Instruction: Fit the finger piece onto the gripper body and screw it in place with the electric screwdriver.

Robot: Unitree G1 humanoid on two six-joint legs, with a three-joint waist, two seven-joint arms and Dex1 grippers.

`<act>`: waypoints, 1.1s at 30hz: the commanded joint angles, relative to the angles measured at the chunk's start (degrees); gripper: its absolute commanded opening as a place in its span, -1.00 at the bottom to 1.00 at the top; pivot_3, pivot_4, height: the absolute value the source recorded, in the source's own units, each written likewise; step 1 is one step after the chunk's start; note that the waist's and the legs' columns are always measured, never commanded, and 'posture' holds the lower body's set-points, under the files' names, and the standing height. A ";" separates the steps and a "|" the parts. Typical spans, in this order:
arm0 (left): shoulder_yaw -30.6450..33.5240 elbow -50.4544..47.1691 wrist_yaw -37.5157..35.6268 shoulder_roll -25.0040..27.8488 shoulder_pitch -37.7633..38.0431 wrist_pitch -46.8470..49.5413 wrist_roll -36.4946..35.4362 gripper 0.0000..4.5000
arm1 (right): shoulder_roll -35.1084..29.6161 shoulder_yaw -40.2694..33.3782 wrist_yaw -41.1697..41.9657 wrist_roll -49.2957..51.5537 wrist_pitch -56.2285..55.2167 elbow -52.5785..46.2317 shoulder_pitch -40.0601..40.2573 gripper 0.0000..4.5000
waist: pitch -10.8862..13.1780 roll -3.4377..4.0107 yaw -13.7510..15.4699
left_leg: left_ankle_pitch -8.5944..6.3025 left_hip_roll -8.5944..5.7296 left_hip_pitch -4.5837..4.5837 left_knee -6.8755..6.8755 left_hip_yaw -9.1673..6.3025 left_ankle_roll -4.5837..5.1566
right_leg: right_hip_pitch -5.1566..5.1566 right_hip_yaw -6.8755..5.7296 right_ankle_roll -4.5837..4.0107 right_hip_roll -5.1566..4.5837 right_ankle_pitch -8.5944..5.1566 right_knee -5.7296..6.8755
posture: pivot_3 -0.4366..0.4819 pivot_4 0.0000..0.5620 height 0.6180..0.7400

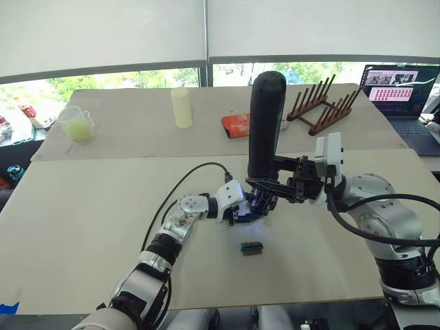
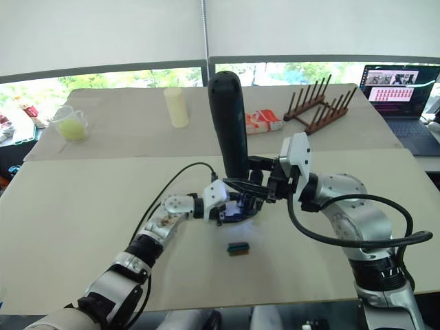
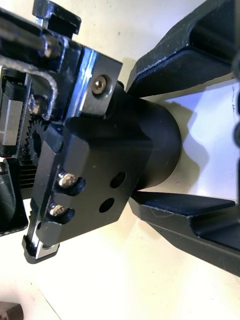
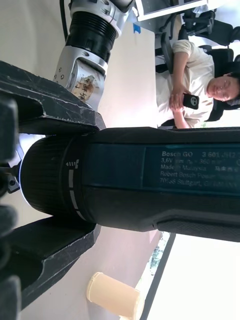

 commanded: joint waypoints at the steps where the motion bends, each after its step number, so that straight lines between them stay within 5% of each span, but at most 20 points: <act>1: 0.43 -0.68 -0.53 -0.26 -1.00 -0.77 -0.58 0.03 | -1.51 0.48 -0.87 -3.22 1.78 0.57 1.66 -0.16 | 0.00 0.00 0.01 | 0.00 0.00 0.00 0.00 0.00 0.00 | 0.00 0.00 0.00 0.00 0.00 0.00 | -0.05 -0.47 1.00; 11: -0.25 0.09 -0.58 -0.21 -0.30 -1.20 0.23 0.03 | 1.41 -4.79 -5.94 7.00 6.57 -8.31 -6.87 -0.16 | 0.01 0.00 -0.05 | 0.00 0.00 -0.11 -0.03 0.01 0.00 | -0.14 0.02 0.00 -0.03 0.00 -0.01 | -0.05 -0.47 1.00; 25: -0.53 -0.34 -1.03 0.86 0.23 0.60 0.73 0.03 | 1.89 -8.34 -12.41 18.75 15.99 -12.73 -8.50 -0.16 | 0.01 0.00 -0.06 | 0.00 0.00 -0.08 -0.15 0.01 0.01 | -0.12 0.00 0.00 -0.03 0.00 -0.06 | -0.05 -0.47 1.00; 29: 0.77 -2.78 -2.69 3.76 1.03 3.50 -0.65 0.89 | -2.27 -13.84 -16.90 31.67 22.85 -13.90 -7.37 -0.16 | 0.01 0.00 -0.20 | 0.00 0.00 -0.09 -0.18 0.01 0.01 | -0.14 0.01 0.00 -0.05 0.00 -0.07 | -0.05 -0.47 1.00; 33: 2.85 -9.04 -6.24 8.94 3.08 8.15 -3.75 1.00 | -11.44 -20.60 -22.81 50.57 30.28 -9.56 -5.99 -0.16 | 0.01 0.00 -0.55 | 0.00 0.08 -0.07 -0.30 0.01 0.00 | -0.17 0.03 -0.01 -0.12 0.00 -0.13 | -0.05 -0.47 1.00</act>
